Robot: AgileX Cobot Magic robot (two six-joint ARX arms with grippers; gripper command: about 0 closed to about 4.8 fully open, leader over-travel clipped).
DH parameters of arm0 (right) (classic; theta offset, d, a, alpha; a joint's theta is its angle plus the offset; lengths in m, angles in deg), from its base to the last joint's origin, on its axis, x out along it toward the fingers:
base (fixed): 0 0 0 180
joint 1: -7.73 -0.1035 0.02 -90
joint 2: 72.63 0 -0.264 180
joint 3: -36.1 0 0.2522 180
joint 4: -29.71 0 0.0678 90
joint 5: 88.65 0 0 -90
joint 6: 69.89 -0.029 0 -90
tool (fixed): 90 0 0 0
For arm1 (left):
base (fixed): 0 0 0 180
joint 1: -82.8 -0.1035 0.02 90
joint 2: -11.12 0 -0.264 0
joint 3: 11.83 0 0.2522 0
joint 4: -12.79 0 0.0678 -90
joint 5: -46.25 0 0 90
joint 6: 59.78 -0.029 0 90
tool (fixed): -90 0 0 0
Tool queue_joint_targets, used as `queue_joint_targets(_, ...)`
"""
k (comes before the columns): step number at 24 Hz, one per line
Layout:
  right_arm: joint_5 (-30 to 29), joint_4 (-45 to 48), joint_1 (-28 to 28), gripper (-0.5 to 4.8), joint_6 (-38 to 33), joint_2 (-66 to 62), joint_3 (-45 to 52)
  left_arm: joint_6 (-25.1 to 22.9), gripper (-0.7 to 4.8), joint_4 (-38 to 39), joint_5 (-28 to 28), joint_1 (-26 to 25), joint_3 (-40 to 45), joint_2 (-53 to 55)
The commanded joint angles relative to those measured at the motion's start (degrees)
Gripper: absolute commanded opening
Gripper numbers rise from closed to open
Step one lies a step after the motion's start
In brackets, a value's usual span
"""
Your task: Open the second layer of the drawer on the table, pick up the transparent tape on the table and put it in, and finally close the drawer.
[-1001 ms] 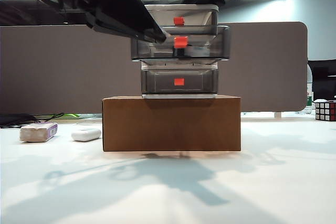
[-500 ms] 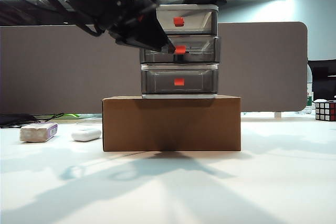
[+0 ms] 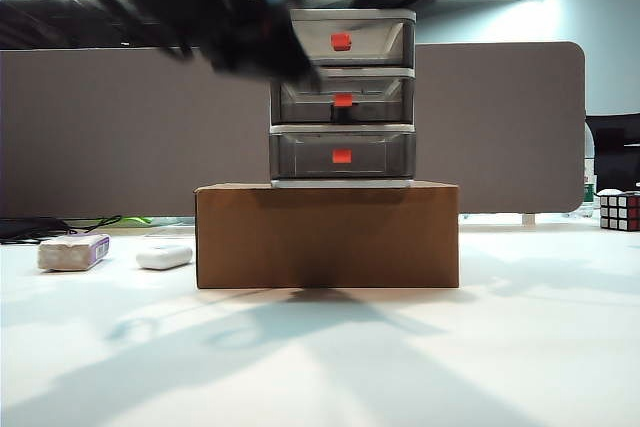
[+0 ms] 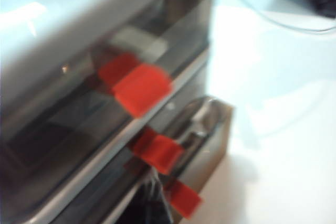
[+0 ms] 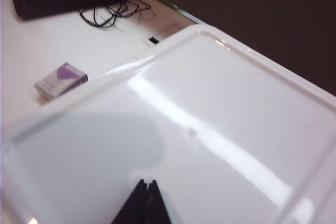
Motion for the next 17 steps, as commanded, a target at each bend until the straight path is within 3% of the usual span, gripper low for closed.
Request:
queue_joint_targets(1, -0.1, -2.5, -0.1, -0.05, 0.7, 6.2, 0.5, -6.3, -0.06, 10.6, 0.8, -0.1, 1.6, -10.6)
queue_joint_targets(4, 0.4, -3.4, -0.1, -0.05, 0.7, 14.0, 4.9, -6.4, -0.06, 12.3, -2.1, -0.1, 7.5, -23.5)
queue_joint_targets(10, 2.5, -2.3, -0.2, -0.05, -3.0, 37.7, 27.1, -1.2, -0.06, 16.7, -7.6, 0.0, 23.8, -54.4)
queue_joint_targets(13, 3.1, 0.6, -0.2, -0.05, -5.9, 49.7, 39.0, 8.6, -0.06, 21.1, -9.2, 0.0, 31.5, -66.5)
queue_joint_targets(17, 2.9, 2.1, -0.5, -0.05, -5.8, 62.9, 52.1, 8.9, -0.06, 20.5, -11.5, 0.0, 38.6, -79.6)
